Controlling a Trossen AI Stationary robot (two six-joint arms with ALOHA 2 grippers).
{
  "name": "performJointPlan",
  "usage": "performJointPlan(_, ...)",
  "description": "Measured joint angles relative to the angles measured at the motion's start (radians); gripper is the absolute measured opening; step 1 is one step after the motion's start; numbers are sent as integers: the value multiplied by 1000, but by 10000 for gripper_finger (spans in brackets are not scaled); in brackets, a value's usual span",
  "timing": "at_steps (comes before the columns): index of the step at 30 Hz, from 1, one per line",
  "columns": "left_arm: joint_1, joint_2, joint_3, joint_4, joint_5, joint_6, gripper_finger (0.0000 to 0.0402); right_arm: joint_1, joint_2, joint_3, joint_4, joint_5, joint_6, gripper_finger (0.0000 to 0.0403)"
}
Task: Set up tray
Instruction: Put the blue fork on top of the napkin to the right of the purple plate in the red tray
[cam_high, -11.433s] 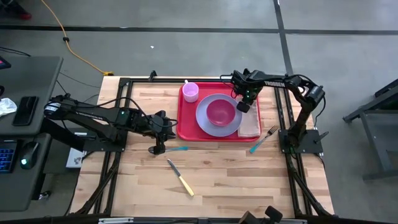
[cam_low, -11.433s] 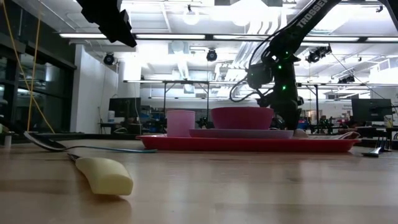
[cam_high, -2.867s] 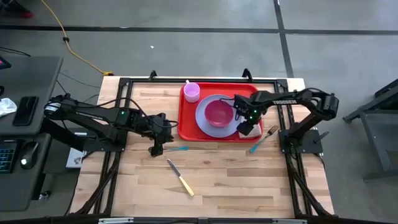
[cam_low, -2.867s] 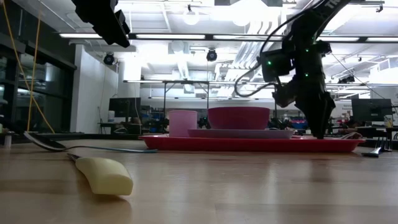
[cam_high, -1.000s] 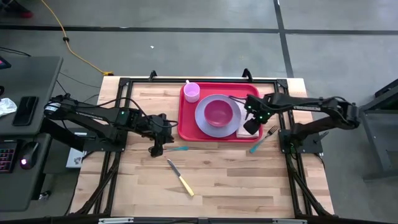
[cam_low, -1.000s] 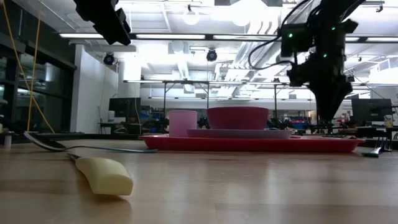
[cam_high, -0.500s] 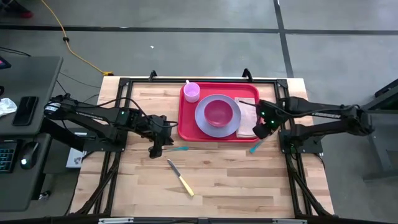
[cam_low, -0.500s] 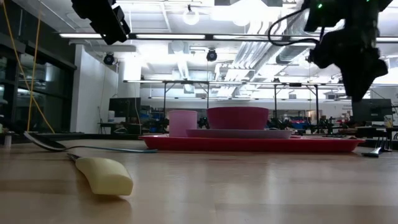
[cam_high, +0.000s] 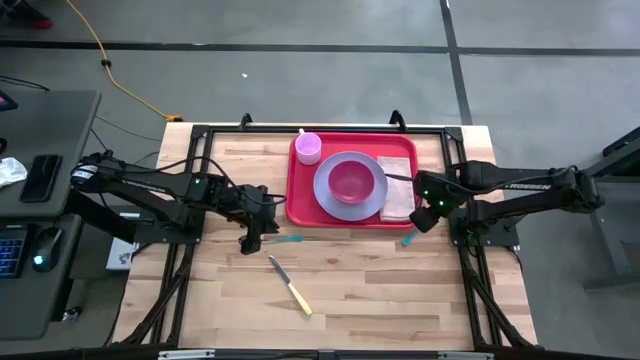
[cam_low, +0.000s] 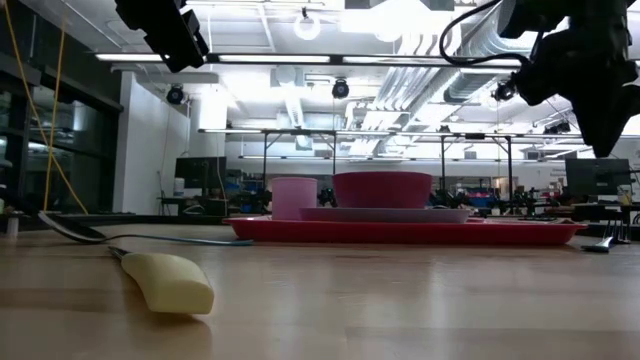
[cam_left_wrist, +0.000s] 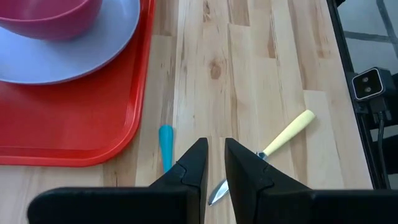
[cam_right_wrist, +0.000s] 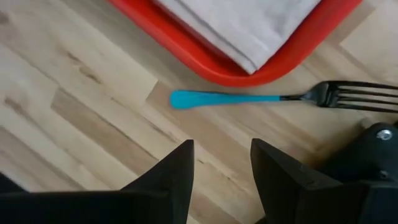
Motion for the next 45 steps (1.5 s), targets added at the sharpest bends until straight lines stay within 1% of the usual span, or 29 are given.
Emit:
performJointPlan(3, 0, 0, 0, 0, 0, 0, 85, 0, 0, 0, 1, -8, -30, 138)
performJointPlan(9, 0, 0, 0, 0, 0, 0, 85, 0, 0, 0, 28, -12, -146, 138)
performJointPlan(11, 0, 0, 0, 0, 0, 0, 85, 0, 0, 0, 29, -11, -127, 138)
performJointPlan(13, 0, 0, 0, 0, 0, 0, 85, 0, 0, 0, 27, -10, -57, 138)
performJointPlan(16, 0, 0, 0, -5, -1, -28, 85, 15, 0, 0, 23, -39, 13, 138)
performJointPlan(23, 0, 0, 0, -65, -33, -77, 85, 94, 0, 0, 53, -94, 237, 138)
performJointPlan(25, 0, 0, 0, -89, -45, -83, 85, 123, 0, 0, 63, -93, 322, 138)
performJointPlan(29, 0, 0, 0, -117, -77, -103, 85, 184, 0, 0, 63, -38, 515, 138)
performJointPlan(34, 0, 0, 0, -137, -108, -105, 85, 248, 8, 0, 59, 100, 755, 138)
performJointPlan(36, 0, 0, 0, -138, -121, -105, 85, 260, 25, -1, 54, 132, 825, 138)
performJointPlan(40, 0, 0, 0, -156, -149, -105, 85, 263, 75, -28, -3, 136, 896, 138)
performJointPlan(45, 0, 0, 0, -163, -152, -105, 85, 260, 135, -50, -47, 162, 941, 138)
